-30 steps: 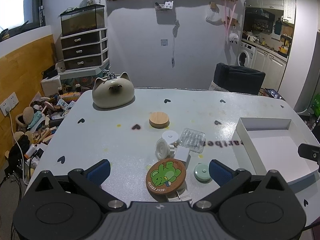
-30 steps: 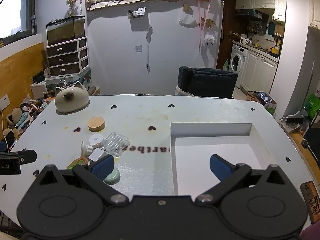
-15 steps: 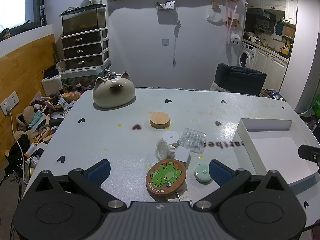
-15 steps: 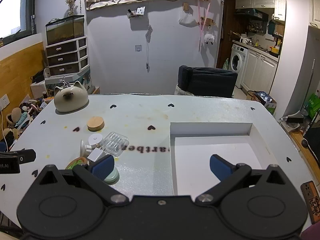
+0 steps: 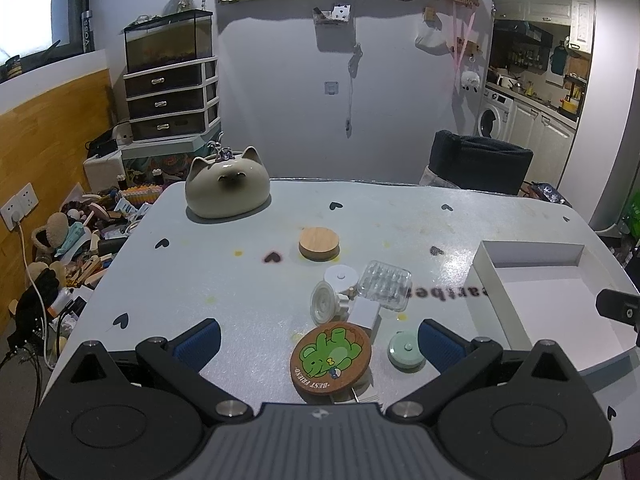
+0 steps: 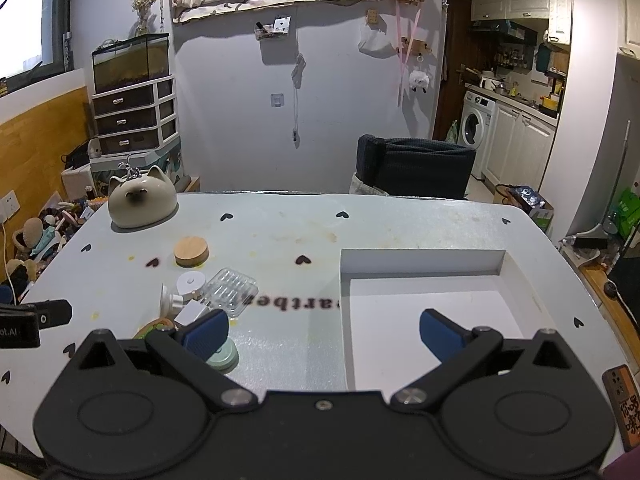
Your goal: Organize rigid objects
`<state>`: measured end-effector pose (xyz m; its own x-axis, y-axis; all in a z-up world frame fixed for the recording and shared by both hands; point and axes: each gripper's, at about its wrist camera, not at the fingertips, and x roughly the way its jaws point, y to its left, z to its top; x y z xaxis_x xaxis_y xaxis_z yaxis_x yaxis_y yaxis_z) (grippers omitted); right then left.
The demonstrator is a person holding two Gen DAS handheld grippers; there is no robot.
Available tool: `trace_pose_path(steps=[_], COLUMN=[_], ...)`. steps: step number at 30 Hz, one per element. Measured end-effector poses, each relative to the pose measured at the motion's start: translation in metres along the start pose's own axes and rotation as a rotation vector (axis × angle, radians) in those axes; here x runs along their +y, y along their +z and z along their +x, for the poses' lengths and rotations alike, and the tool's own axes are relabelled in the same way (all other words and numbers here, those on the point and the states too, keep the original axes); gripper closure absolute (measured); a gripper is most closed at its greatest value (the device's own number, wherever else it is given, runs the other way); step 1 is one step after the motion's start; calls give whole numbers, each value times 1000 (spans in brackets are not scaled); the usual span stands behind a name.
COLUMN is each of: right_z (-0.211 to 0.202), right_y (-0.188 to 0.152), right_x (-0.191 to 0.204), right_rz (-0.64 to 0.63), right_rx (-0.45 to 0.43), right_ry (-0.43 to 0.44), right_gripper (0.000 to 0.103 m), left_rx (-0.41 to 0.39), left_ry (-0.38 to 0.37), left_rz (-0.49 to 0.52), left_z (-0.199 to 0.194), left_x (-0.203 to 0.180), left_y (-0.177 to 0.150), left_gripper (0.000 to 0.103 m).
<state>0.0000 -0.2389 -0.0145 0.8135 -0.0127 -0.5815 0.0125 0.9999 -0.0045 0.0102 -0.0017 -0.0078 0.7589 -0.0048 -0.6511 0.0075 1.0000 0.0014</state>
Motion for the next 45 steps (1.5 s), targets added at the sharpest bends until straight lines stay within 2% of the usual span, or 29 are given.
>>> trace_pose_path(steps=[26, 34, 45], right_z=[0, 3, 21], right_y=[1, 5, 19], right_x=[-1, -5, -58], right_rz=[-3, -1, 52], right_rx=[-6, -10, -58], right_ry=[6, 9, -39], right_gripper=[0, 0, 0], left_rx=[-2, 1, -49], left_ry=[0, -1, 28], left_rz=[-6, -37, -134], left_z=[0, 3, 22], left_x=[-1, -4, -19], left_y=[4, 9, 17], left_gripper=[0, 0, 0])
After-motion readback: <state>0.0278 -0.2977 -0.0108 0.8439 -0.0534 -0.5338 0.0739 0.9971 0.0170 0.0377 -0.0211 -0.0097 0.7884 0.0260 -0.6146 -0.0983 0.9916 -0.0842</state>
